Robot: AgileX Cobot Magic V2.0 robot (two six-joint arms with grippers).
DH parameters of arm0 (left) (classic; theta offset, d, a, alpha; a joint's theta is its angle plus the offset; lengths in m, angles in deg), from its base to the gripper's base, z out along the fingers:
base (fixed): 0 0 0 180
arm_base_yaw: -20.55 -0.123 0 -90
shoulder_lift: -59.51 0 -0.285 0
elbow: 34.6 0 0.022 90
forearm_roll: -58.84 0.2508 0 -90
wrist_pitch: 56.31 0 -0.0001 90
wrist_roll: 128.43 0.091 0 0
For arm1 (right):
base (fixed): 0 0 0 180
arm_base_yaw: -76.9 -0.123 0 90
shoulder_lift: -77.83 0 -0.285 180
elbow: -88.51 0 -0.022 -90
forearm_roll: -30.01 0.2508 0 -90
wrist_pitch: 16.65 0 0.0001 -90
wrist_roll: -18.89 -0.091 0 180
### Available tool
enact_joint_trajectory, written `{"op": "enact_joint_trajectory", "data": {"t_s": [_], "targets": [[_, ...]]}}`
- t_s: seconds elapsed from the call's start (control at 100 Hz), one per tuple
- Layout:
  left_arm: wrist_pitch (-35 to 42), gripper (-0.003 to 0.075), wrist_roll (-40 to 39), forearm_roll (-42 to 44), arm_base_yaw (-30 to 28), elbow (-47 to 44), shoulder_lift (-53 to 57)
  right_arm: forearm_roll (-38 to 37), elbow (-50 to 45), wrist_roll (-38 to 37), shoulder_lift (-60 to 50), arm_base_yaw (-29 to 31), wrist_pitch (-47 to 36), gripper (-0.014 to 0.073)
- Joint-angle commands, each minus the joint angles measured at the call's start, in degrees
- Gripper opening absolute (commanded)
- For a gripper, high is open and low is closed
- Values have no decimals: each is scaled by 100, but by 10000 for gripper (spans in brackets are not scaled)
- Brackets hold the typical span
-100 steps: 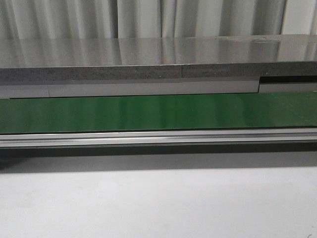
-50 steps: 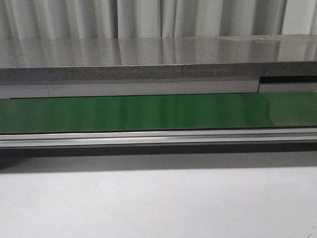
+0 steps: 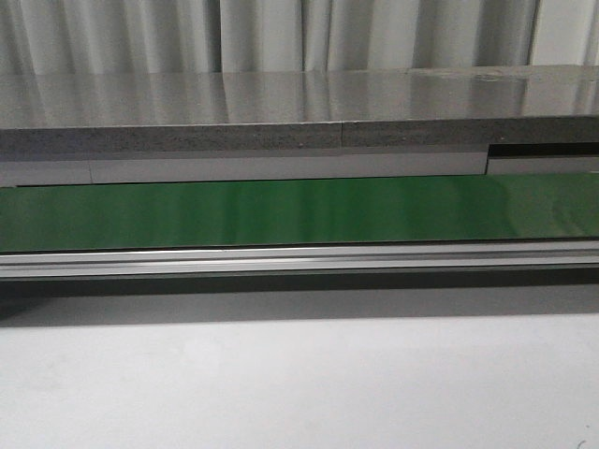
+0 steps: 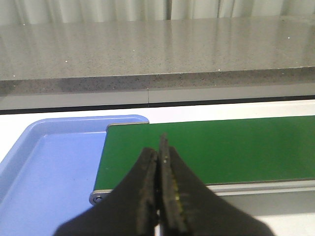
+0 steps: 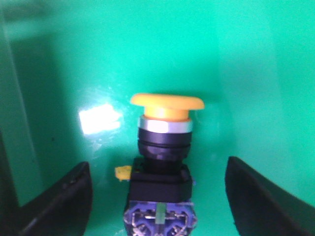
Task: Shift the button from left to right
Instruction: 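Lower the button into the green bin and open the right gripper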
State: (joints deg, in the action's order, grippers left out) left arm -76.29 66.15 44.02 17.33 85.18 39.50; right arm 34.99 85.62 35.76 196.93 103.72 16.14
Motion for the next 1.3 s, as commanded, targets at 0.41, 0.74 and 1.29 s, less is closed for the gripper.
{"op": "enact_joint_trajectory", "data": {"t_s": [0.41, 0.74, 1.29], "targets": [[434, -21, 3, -72, 13, 176, -43, 458, 169, -207, -1448, -524, -632, 573], [434, -21, 3, -72, 13, 176, -43, 458, -241, -207, -2362, -1714, -1076, 524], [434, -21, 3, -72, 13, 176, -43, 503, -2895, -207, -5412, -3013, -2205, 521]]}}
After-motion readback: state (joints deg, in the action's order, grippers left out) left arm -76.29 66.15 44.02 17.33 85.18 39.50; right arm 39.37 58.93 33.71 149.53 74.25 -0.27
